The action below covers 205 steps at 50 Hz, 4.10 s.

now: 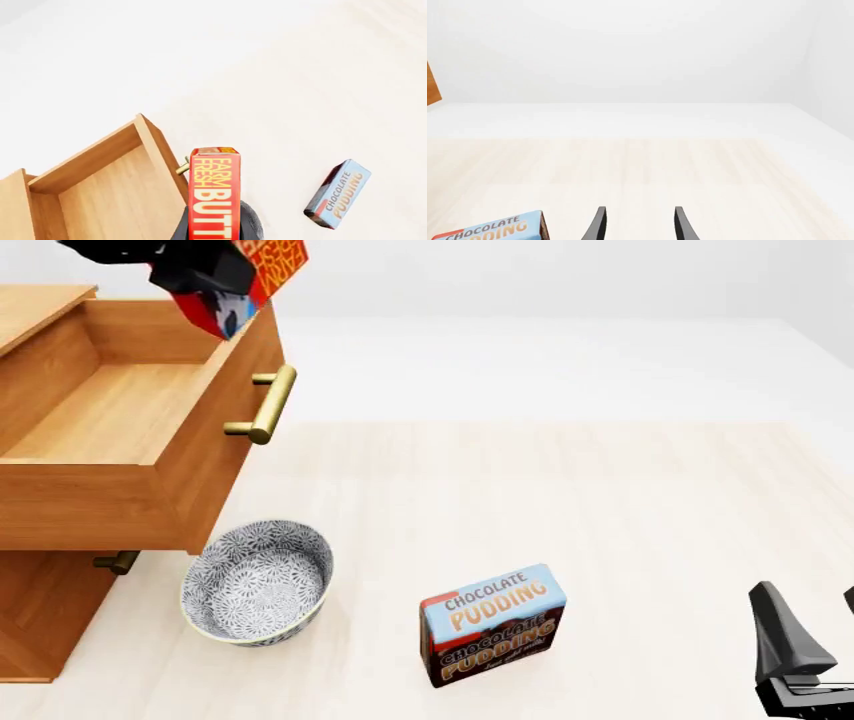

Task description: Put the butter at the back in the top drawer of the cabinet and close it.

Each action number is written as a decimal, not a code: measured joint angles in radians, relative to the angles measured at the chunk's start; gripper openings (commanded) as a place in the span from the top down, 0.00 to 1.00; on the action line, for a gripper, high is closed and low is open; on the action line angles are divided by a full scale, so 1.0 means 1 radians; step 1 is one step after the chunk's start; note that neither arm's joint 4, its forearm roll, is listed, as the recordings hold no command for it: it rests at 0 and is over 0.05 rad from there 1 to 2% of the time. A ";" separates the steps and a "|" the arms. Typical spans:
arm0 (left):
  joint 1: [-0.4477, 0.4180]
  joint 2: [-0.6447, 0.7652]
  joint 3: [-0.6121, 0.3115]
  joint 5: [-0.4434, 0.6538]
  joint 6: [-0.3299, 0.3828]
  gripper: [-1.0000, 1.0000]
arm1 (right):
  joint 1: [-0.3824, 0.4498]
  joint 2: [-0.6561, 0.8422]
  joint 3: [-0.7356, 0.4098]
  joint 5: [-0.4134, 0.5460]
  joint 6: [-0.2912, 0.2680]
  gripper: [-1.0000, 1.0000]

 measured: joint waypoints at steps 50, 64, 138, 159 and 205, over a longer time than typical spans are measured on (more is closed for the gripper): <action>0.206 -0.168 0.223 0.001 0.017 1.00 | 0.000 0.000 0.000 0.000 0.000 0.00; 0.251 -0.183 0.293 -0.028 0.020 1.00 | 0.000 0.000 0.000 0.000 0.000 0.00; 0.365 -0.140 0.389 -0.132 0.015 1.00 | 0.000 0.000 0.000 0.000 0.000 0.00; 0.387 -0.123 0.419 -0.156 0.009 1.00 | 0.000 0.000 0.000 0.000 0.000 0.00; 0.436 -0.067 0.483 -0.232 0.007 1.00 | 0.000 0.000 0.000 0.000 0.000 0.00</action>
